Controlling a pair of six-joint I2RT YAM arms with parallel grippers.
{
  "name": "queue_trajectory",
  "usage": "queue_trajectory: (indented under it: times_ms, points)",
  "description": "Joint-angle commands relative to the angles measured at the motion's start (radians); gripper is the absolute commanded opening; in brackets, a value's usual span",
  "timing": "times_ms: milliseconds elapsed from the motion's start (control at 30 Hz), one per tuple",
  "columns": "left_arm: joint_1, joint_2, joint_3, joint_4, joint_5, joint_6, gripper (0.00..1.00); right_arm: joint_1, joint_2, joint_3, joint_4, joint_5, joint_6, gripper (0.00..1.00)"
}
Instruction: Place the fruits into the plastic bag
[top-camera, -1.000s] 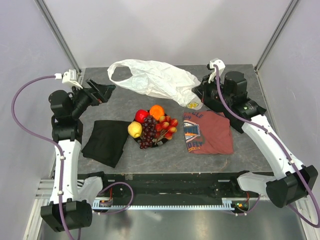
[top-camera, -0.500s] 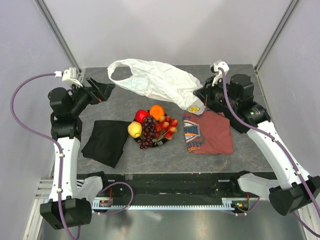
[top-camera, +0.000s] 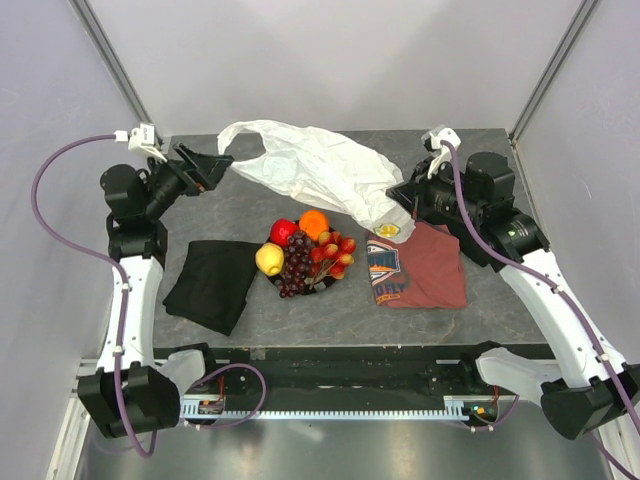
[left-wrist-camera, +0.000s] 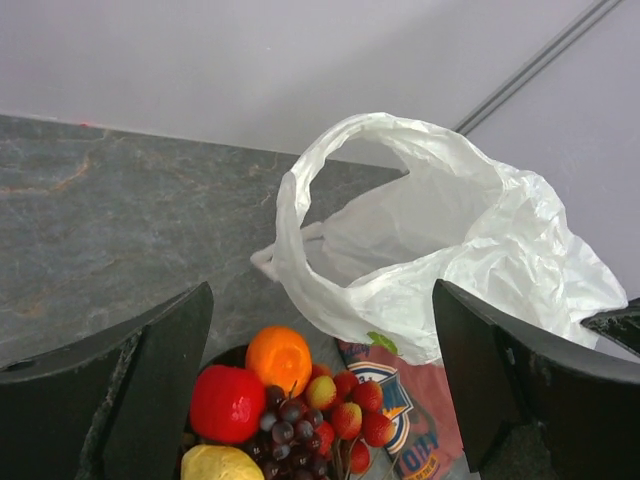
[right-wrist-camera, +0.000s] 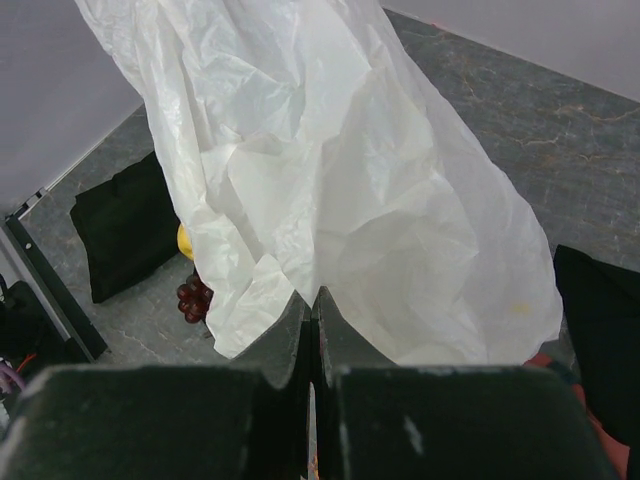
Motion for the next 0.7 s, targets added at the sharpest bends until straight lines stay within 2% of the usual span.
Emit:
queue_trajectory:
  times_ms: [0,33,167,333,433,667]
  points:
    - [0.004,0.065,0.003,0.134,0.044,-0.086,0.93,-0.002,-0.045,0.008,0.005,-0.039,0.000,0.00]
    - [0.004,0.075,0.003,0.134,0.060,-0.098,0.91,-0.002,-0.047,0.005,0.005,-0.039,0.000,0.00]
    - [0.002,0.115,-0.012,0.135,0.080,-0.133,0.90,-0.002,-0.047,0.008,-0.011,-0.065,-0.004,0.00]
    - [-0.002,0.148,-0.020,0.232,0.113,-0.184,0.91,-0.002,-0.048,0.005,-0.029,-0.063,-0.020,0.00]
    - [-0.019,0.166,-0.012,0.299,0.123,-0.218,0.93,-0.002,-0.050,-0.009,-0.034,-0.066,-0.026,0.00]
    - [-0.102,0.319,0.046,0.286,0.084,-0.201,0.95,-0.002,-0.059,-0.049,-0.032,-0.083,-0.026,0.00]
